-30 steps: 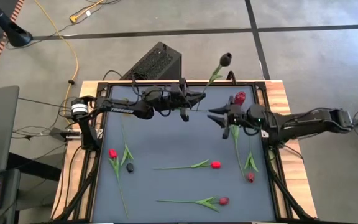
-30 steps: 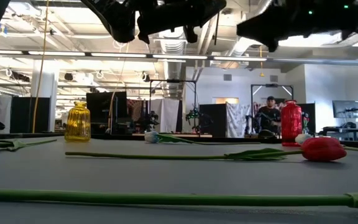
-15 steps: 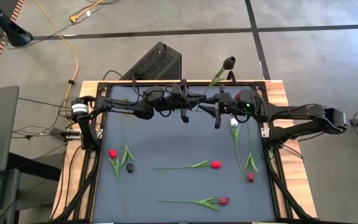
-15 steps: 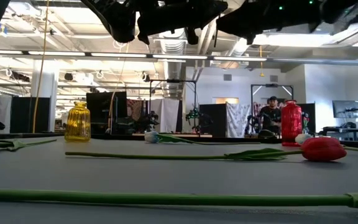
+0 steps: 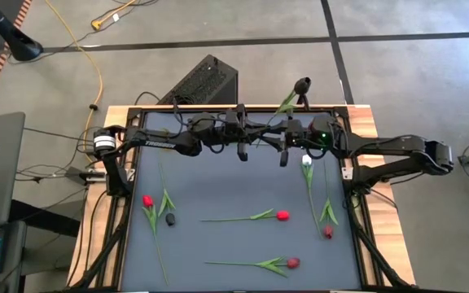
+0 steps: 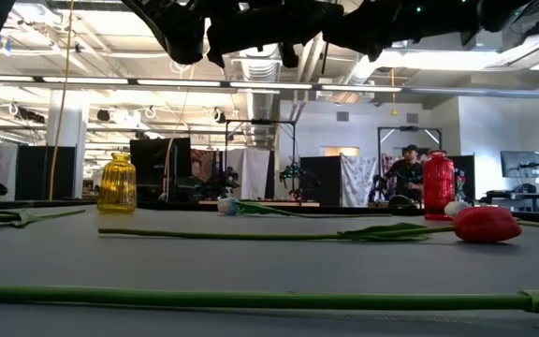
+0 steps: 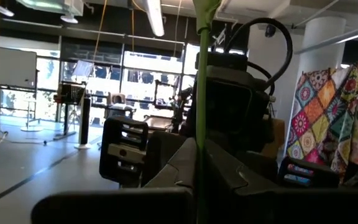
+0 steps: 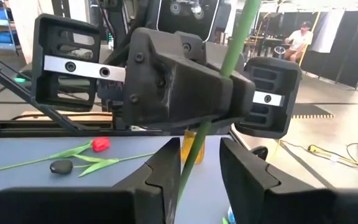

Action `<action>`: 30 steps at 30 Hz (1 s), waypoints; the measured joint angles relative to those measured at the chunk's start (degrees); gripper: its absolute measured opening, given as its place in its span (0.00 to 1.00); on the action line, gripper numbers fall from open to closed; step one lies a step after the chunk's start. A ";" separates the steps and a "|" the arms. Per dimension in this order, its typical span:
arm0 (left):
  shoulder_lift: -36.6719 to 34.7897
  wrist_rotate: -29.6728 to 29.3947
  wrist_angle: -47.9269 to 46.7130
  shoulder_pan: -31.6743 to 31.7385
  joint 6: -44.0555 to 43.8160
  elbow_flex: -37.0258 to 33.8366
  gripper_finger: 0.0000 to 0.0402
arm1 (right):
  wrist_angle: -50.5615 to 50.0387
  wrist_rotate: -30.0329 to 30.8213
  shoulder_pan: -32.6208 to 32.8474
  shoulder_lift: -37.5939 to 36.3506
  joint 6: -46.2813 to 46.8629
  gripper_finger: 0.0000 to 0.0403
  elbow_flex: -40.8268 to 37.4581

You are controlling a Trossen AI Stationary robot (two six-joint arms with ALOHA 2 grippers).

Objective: Sort flowers into vase by color
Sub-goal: Put the top black tulip into the red flower vase

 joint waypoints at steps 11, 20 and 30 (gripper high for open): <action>0.00 -0.09 -0.98 0.07 0.77 0.00 0.00 | -0.48 0.00 0.00 0.00 -0.84 0.13 0.00; 0.09 0.01 -1.86 0.40 1.29 -0.02 0.06 | -4.18 0.07 -0.81 -0.77 -0.85 0.08 0.07; -4.48 10.41 -14.19 5.53 0.70 0.00 0.27 | -17.20 0.53 -5.92 -8.36 -0.86 0.08 0.02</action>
